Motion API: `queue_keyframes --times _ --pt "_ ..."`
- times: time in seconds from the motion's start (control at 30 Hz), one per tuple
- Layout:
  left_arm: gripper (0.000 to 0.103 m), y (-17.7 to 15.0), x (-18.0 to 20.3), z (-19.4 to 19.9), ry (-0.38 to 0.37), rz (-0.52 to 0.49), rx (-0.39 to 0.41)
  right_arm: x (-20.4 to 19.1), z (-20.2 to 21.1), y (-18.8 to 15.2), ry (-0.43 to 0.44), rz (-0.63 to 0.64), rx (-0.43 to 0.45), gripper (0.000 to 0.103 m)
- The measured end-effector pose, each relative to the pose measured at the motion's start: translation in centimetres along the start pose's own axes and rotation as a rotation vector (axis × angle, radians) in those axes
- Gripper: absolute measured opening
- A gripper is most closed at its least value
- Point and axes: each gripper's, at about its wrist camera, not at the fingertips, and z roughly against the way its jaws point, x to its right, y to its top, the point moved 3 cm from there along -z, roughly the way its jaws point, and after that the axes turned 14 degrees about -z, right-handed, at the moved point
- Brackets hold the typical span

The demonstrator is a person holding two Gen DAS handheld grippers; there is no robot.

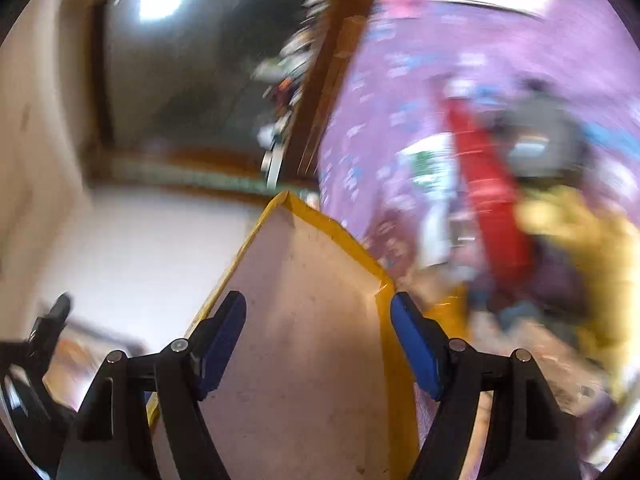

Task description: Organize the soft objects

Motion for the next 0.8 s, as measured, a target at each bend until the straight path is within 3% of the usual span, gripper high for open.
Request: queue_keyframes --times 0.1,0.2,0.33,0.4,0.5,0.6,0.73,0.8 --pt "0.102 -2.5 -9.3 2.9 0.164 0.136 0.004 -2.9 -2.5 -6.2 -0.07 0.289 -0.058 0.075" --pt "0.102 -5.7 -16.0 5.0 0.3 0.274 -0.015 -3.6 -5.2 -12.4 -0.157 0.51 -0.086 0.075" --pt "0.102 -9.2 -22.5 5.7 0.549 0.353 -0.052 -4.5 -7.6 -23.2 -0.322 0.834 -0.124 0.075" --pt "0.102 -10.3 -24.7 3.7 0.579 0.36 -0.097 -4.7 -8.6 -25.5 -0.349 0.876 -0.151 0.075" --pt "0.102 -12.2 -26.6 -0.3 0.658 0.297 -0.189 -4.6 -8.9 -26.9 -0.299 0.878 -0.194 0.075" --pt "0.102 -13.8 -26.7 -3.1 0.719 0.177 -0.285 -3.0 -8.2 -25.4 -0.31 0.746 -0.239 0.075" --pt "0.102 -14.2 -22.5 -1.6 0.858 -0.055 -0.205 -0.6 -3.2 -21.7 -0.264 0.645 -0.263 0.075" --pt "0.102 -13.9 -19.3 -0.2 0.821 -0.114 -0.153 -0.1 -0.6 -20.5 -0.252 0.669 -0.246 0.075"
